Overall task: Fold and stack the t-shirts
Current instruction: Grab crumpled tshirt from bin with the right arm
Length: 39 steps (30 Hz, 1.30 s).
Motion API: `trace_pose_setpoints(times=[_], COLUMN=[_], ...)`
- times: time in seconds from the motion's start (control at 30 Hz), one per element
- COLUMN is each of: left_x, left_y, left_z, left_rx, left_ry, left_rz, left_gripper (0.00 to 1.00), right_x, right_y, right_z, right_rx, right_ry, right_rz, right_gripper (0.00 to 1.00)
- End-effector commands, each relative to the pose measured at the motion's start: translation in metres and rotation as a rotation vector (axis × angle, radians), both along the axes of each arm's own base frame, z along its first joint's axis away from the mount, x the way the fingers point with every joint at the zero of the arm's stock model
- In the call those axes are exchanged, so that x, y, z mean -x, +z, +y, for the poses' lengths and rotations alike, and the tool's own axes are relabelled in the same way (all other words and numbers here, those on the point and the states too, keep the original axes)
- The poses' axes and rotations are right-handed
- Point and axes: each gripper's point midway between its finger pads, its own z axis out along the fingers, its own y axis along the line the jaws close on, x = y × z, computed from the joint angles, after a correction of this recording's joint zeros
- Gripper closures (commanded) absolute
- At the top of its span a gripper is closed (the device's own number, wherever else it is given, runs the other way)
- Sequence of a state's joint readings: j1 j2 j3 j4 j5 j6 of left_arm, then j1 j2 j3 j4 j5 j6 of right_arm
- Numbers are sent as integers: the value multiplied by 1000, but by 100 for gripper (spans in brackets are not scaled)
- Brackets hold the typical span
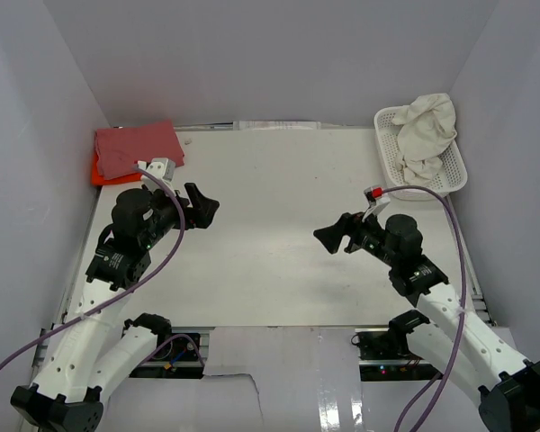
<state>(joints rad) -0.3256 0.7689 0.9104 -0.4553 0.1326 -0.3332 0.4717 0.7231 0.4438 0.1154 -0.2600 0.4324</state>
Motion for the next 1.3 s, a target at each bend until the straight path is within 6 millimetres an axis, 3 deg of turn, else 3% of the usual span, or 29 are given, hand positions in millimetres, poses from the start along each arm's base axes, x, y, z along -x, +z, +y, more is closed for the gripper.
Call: trace_pose_setpoints(times=[0.0,0.03,0.1,0.13,0.17,0.2,0.23,0.27,0.3,0.33,0.37,0.4,0.47,0.5,0.53,0.6,0.67,0.73,0.77,0.83,0.9,0.93,1.0,1.03,1.1,1.13,1.27], left_x=[1,2,2,2,2,3,2,3,3,4,4,3,4,3,3,3,4,6,6,6,7,8,8,8,8,8,7], left_y=[4,5,7,6,6,6,5,5,6,6,6,6,5,4,4,4,5,6,7,7,8,9,8,9,9,7,4], left_z=[-2,-2,-2,-3,-3,-4,-4,-3,-3,-3,-3,-3,-4,-4,-4,-4,-5,-6,-6,-6,-7,-7,-7,-8,-8,-9,-12], left_rx=[-1,2,2,2,1,2,1,2,3,3,3,3,2,0,1,0,2,5,6,8,10,11,12,12,11,12,11], left_ry=[-20,-18,-20,-24,-26,-29,-29,-29,-28,-28,-28,-28,-34,-35,-36,-36,-40,-48,-49,-52,-58,-60,-61,-65,-68,-70,-82], left_rz=[-22,-26,-31,-28,-28,-28,-25,-28,-31,-31,-33,-31,-30,-26,-26,-26,-29,-31,-34,-37,-39,-42,-42,-44,-46,-41,-26], left_gripper=[3,3,3,3,3,3,3,3,3,3,3,3,3,3,3,3,3,3,3,3,3,3,3,3,3,3,3], right_x=[-33,-46,-74,-85,-93,-109,-114,-130,-146,-161,-170,-182,-206,-217,-232,-245,-268,-283,-285,-292,-301,-304,-314,-319,-335,-342,-360], right_y=[39,28,50,27,32,63,64,53,74,66,68,84,74,90,70,62,47,16,3,-25,-38,-56,-61,-78,-75,-91,-104], right_z=[-21,-46,-73,-106,-120,-135,-154,-160,-185,-187,-209,-215,-233,-244,-250,-270,-280,-293,-303,-304,-308,-309,-313,-314,-314,-313,-310], right_rx=[111,199,318,507,585,605,698,738,684,653,628,593,603,601,644,691,700,652,634,603,608,623,627,647,629,642,617], right_ry=[-147,-292,-464,-621,-685,-773,-827,-827,-893,-864,-925,-955,-1036,-1109,-1136,-1219,-1245,-1196,-1193,-1186,-1206,-1206,-1221,-1215,-1211,-1187,-1157], right_rz=[-104,-49,-35,59,73,47,74,131,139,175,195,173,207,181,221,250,293,378,412,466,460,487,484,505,481,498,500], right_gripper=[10,10,10,10,10,10,10,10,10,10,10,10,10,10,10,10,10,10,10,10,10,10,10,10,1,5,5])
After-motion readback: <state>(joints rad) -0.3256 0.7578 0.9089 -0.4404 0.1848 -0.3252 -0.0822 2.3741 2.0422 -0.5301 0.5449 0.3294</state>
